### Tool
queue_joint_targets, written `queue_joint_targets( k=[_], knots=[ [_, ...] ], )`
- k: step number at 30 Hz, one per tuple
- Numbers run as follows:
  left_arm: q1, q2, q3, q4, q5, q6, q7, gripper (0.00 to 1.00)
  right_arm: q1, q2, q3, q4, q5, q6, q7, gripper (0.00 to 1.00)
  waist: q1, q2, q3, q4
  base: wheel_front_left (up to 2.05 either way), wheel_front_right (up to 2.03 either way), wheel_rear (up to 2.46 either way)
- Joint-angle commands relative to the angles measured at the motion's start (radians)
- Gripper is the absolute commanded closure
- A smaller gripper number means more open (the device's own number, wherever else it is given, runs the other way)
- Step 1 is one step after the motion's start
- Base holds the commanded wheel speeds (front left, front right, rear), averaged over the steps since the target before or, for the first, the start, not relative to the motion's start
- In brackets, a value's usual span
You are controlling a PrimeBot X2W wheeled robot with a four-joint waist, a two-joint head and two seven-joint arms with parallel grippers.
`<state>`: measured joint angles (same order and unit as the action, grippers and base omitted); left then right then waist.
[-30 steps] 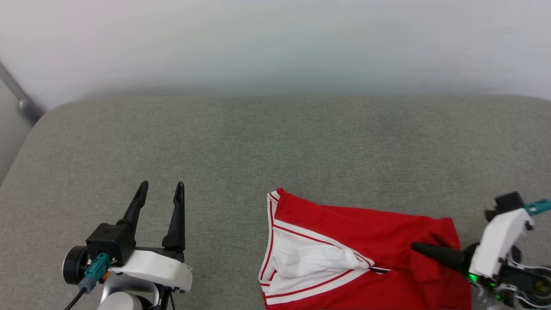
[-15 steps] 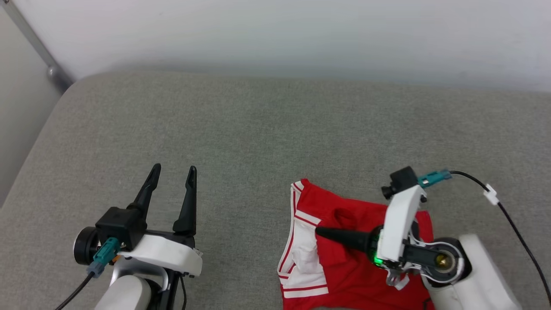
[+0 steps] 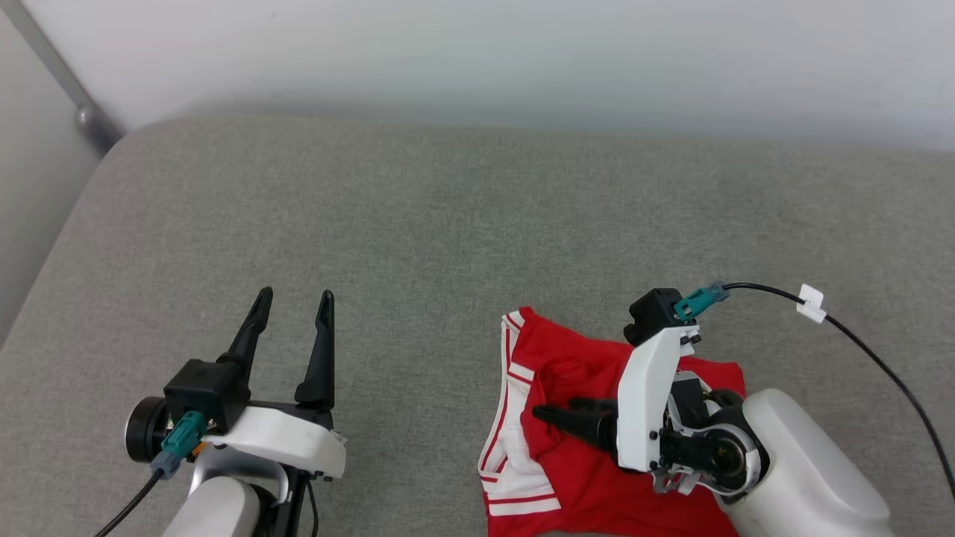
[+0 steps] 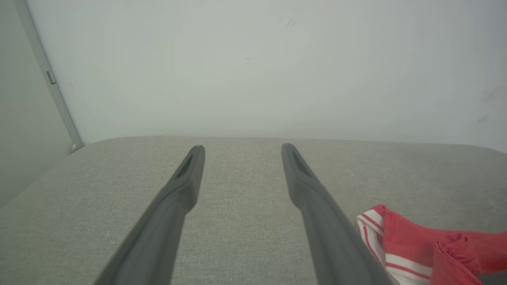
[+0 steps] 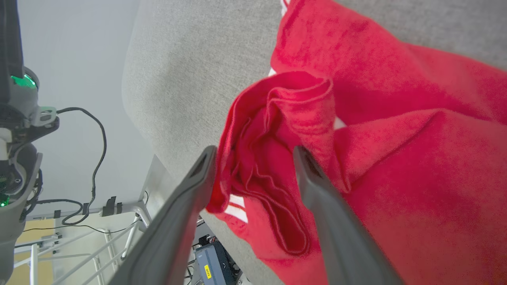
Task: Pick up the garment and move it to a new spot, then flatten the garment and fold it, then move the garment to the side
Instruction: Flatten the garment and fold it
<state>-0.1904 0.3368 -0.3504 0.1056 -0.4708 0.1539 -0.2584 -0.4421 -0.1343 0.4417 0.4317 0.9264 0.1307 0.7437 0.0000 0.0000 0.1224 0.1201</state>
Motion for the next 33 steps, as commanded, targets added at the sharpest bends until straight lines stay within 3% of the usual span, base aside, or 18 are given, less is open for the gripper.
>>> queue_joint_targets(
  k=[1,6,11,20,26,33],
  knots=[
    [0.009,-0.001,0.001,0.003,0.0,-0.001,-0.003,0.0,-0.008,-0.025,0.029,-0.027,-0.023,0.0,-0.013,0.0,0.0,0.0,-0.023,-0.013,0.0,0.0,0.0],
    [0.038,0.001,0.003,0.009,-0.005,0.005,-0.004,0.0,0.024,-0.145,0.109,-0.134,-0.177,0.0,-0.125,0.0,0.0,0.0,-0.077,-0.041,0.0,0.0,0.0],
    [0.072,0.017,0.02,0.005,-0.014,0.024,-0.002,0.0,0.088,-0.205,0.012,-0.163,-0.341,0.0,-0.273,0.0,0.0,0.0,-0.117,-0.076,0.0,0.0,0.0],
    [0.127,0.042,0.049,-0.007,-0.029,0.053,0.005,0.0,0.295,-0.171,-0.327,-0.286,-0.552,0.0,-0.49,0.0,0.0,0.0,-0.14,-0.135,0.0,0.0,0.0],
    [0.149,0.045,0.048,-0.005,-0.032,0.061,0.006,0.0,0.394,-0.109,-0.45,-0.383,-0.636,0.0,-0.618,0.0,0.0,0.0,-0.143,-0.145,0.0,0.0,0.0],
    [0.178,0.031,0.037,0.005,-0.019,0.072,0.0,0.0,0.48,-0.056,-0.463,-0.479,-0.719,0.0,-0.734,0.0,0.0,0.0,-0.153,-0.147,0.0,0.0,0.0]
  ],
)
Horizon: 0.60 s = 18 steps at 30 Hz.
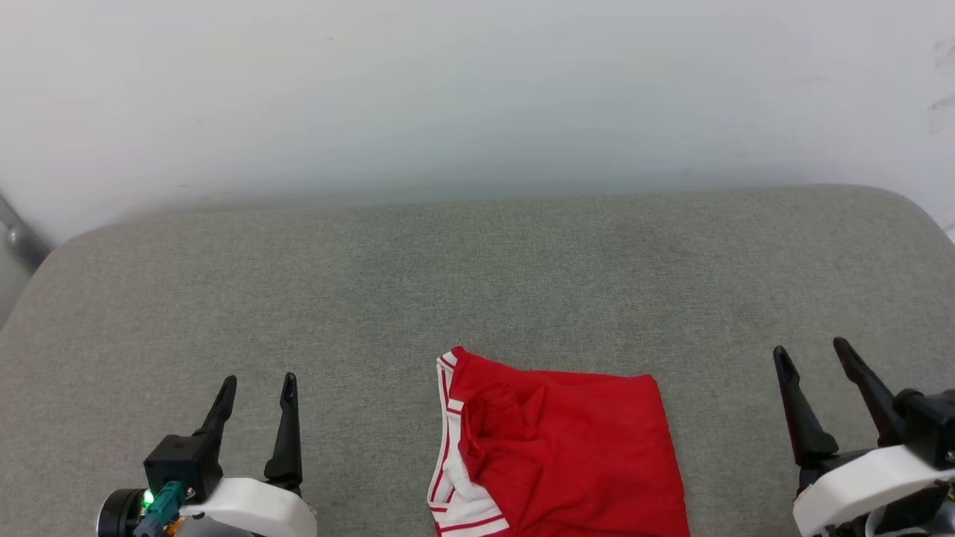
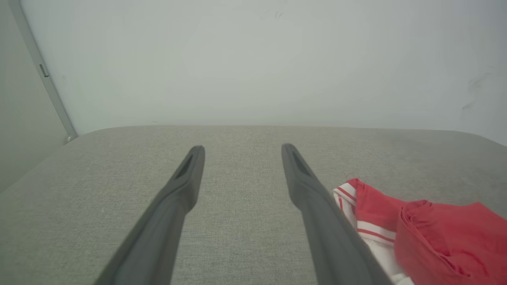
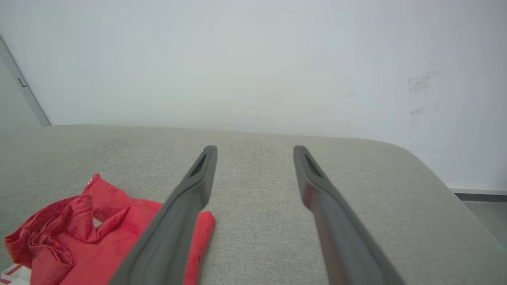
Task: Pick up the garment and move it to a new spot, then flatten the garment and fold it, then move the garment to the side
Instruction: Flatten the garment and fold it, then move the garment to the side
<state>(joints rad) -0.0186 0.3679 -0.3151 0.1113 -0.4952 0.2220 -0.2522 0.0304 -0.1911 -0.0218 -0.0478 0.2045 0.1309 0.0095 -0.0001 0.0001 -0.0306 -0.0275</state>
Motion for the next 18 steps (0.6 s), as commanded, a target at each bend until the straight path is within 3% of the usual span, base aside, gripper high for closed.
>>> queue_joint_targets(
  k=[1,11,18],
  knots=[
    [0.01,-0.001,0.0,0.0,0.008,0.004,-0.006,0.0,0.018,0.006,0.0,-0.008,-0.004,0.0,-0.005,0.0,0.0001,-0.0001,-0.002,0.002,0.0,0.0,0.0],
    [0.009,-0.012,0.008,0.008,0.008,0.008,-0.009,0.0,0.053,0.04,0.009,-0.054,-0.024,0.0,0.005,0.0,0.0001,-0.0001,0.0,-0.002,0.0,0.0,0.0],
    [-0.005,-0.015,0.016,0.013,0.009,0.002,-0.012,0.0,0.066,0.049,-0.004,-0.048,0.023,0.0,0.048,0.0,0.0001,-0.0001,0.001,-0.001,0.0,0.0,0.0]
  ],
)
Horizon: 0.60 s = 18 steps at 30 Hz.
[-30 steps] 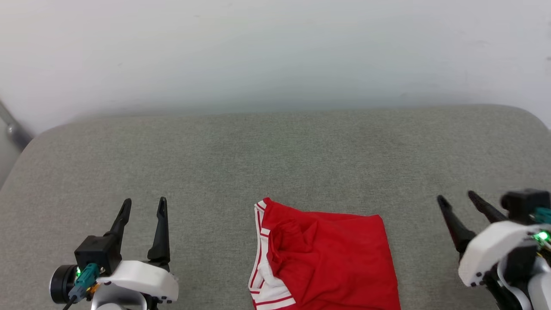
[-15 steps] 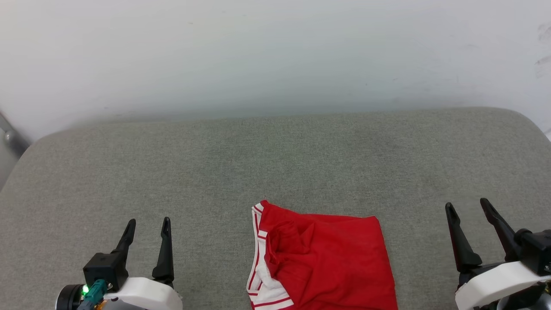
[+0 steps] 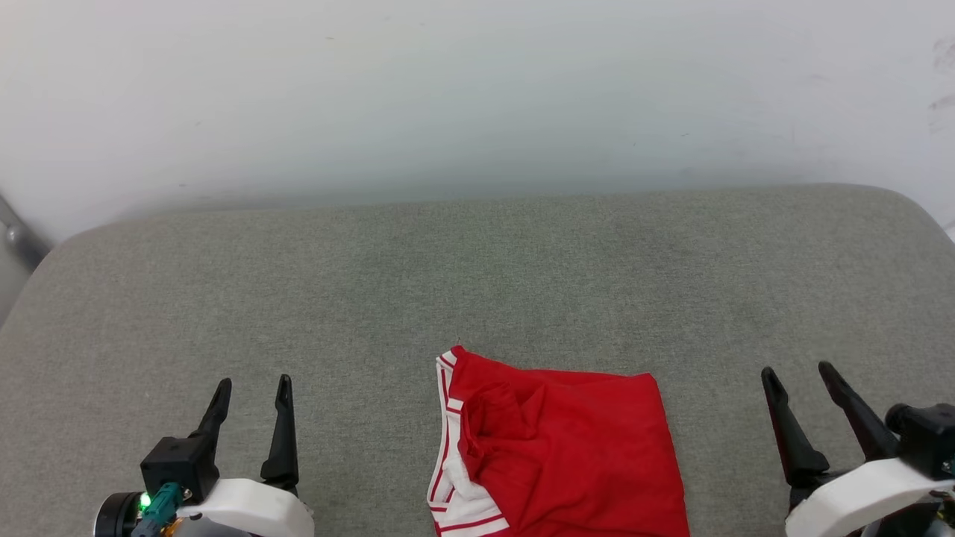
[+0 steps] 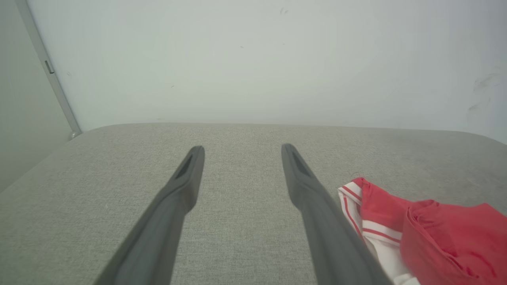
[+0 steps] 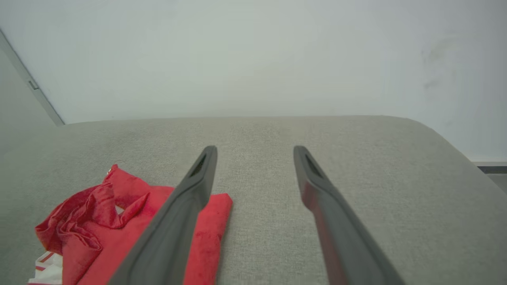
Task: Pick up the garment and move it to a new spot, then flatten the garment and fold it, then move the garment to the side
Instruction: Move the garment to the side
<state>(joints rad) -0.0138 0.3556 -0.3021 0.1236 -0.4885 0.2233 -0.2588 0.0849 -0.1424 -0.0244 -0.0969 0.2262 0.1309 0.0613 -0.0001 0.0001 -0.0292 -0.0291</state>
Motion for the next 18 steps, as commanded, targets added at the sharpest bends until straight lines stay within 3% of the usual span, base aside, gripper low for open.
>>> queue_joint_targets(
  k=[1,5,10,13,18],
  knots=[
    [-0.011,-0.004,0.005,0.001,0.002,0.0,-0.006,0.0,0.014,-0.002,-0.012,0.007,0.028,-0.001,0.018,0.0,0.0001,-0.0001,0.0,0.001,0.0,0.0,0.0],
    [-0.017,-0.007,0.013,-0.003,0.0,0.001,-0.006,0.0,0.006,-0.042,-0.107,0.072,0.145,0.0,0.173,0.0,0.0001,-0.0001,0.007,0.001,0.0,0.0,0.0],
    [-0.02,-0.011,0.031,-0.014,0.002,0.007,-0.007,0.0,-0.039,-0.08,-0.221,0.208,0.286,0.0,0.479,0.0,0.0001,-0.0001,0.024,0.012,0.0,0.0,0.0],
    [-0.027,-0.02,0.039,-0.022,0.01,0.006,-0.008,0.0,-0.07,-0.065,-0.28,0.271,0.355,0.0,0.675,0.0,0.0001,-0.0001,0.038,0.028,0.0,0.0,0.0],
    [-0.052,-0.044,0.045,-0.036,0.021,-0.004,-0.008,0.0,-0.165,0.034,-0.363,0.34,0.438,0.0,0.927,0.0,0.0001,-0.0001,0.084,0.074,0.0,0.0,0.0]
  ],
)
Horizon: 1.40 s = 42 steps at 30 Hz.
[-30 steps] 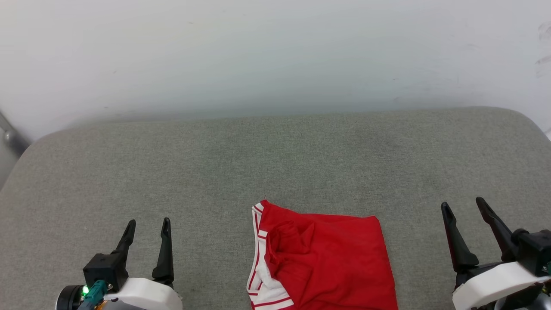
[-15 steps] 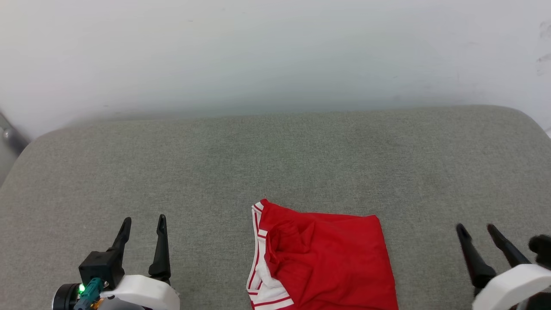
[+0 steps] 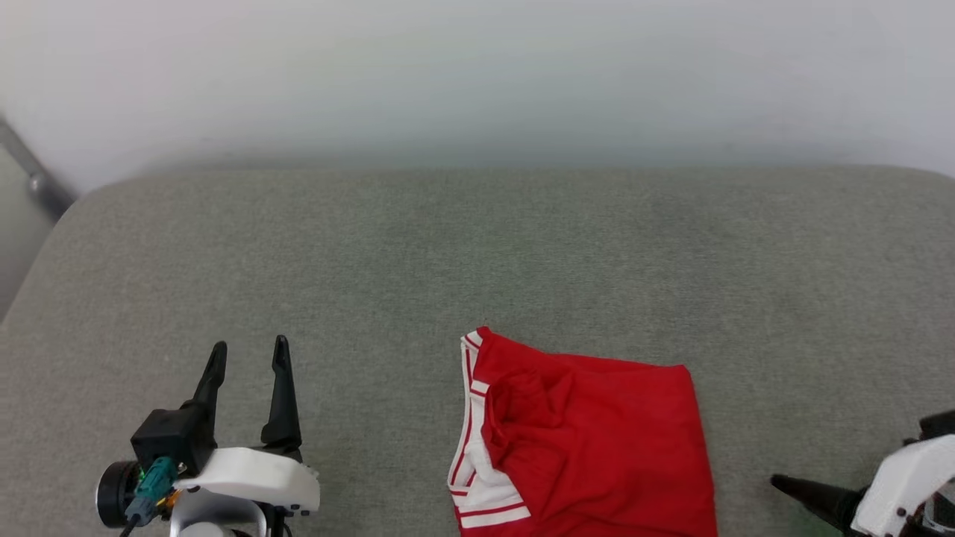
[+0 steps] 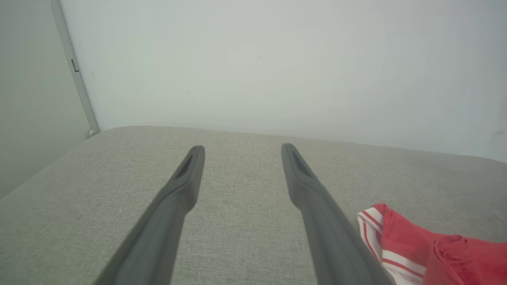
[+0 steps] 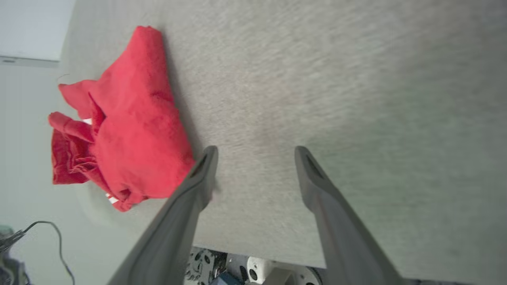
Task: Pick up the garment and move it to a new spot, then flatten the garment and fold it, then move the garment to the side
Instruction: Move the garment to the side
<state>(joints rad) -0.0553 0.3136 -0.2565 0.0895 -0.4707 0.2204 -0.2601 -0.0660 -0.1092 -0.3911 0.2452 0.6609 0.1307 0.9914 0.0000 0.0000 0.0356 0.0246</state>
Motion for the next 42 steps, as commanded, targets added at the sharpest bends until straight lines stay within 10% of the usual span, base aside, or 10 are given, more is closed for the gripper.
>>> queue_joint_targets(
  k=[1,13,14,15,16,30,42],
  knots=[
    [-0.02,-0.004,0.002,-0.002,0.007,-0.007,-0.007,0.0,-0.031,0.014,-0.008,0.01,0.018,0.0,0.027,0.0,0.0,0.0,0.031,0.032,0.0,0.0,0.0],
    [-0.089,-0.057,0.022,0.026,0.056,-0.064,-0.007,0.0,-0.185,0.061,0.065,0.185,0.182,0.0,0.064,0.0,0.0,0.0,0.102,0.127,0.0,0.0,0.0],
    [-0.091,-0.06,0.026,0.029,0.058,-0.069,-0.007,0.0,-0.185,0.061,0.086,0.198,0.168,0.0,0.061,0.25,0.0,0.0,0.103,0.129,0.0,0.0,0.0],
    [-0.092,-0.064,0.028,0.031,0.062,-0.07,-0.007,0.0,-0.184,0.061,0.099,0.209,0.162,-0.001,0.057,0.83,0.0,0.0,0.102,0.131,0.0,0.0,0.0],
    [-0.092,-0.067,0.029,0.036,0.066,-0.074,-0.007,0.0,-0.183,0.061,0.109,0.22,0.166,-0.001,0.051,1.0,0.0,0.0,0.1,0.133,0.0,0.0,0.0],
    [-0.05,-0.075,0.047,0.07,0.093,-0.101,-0.007,0.0,-0.186,-0.067,0.369,0.085,0.034,0.0,-0.089,1.0,0.0,0.0,0.009,0.057,0.0,0.0,0.0],
    [-0.026,-0.087,0.056,0.043,0.11,-0.113,-0.007,0.0,-0.239,-0.245,0.519,0.13,-0.315,-0.001,-0.227,1.0,0.0,0.0,0.008,-0.189,0.0,0.0,0.0]
  ],
)
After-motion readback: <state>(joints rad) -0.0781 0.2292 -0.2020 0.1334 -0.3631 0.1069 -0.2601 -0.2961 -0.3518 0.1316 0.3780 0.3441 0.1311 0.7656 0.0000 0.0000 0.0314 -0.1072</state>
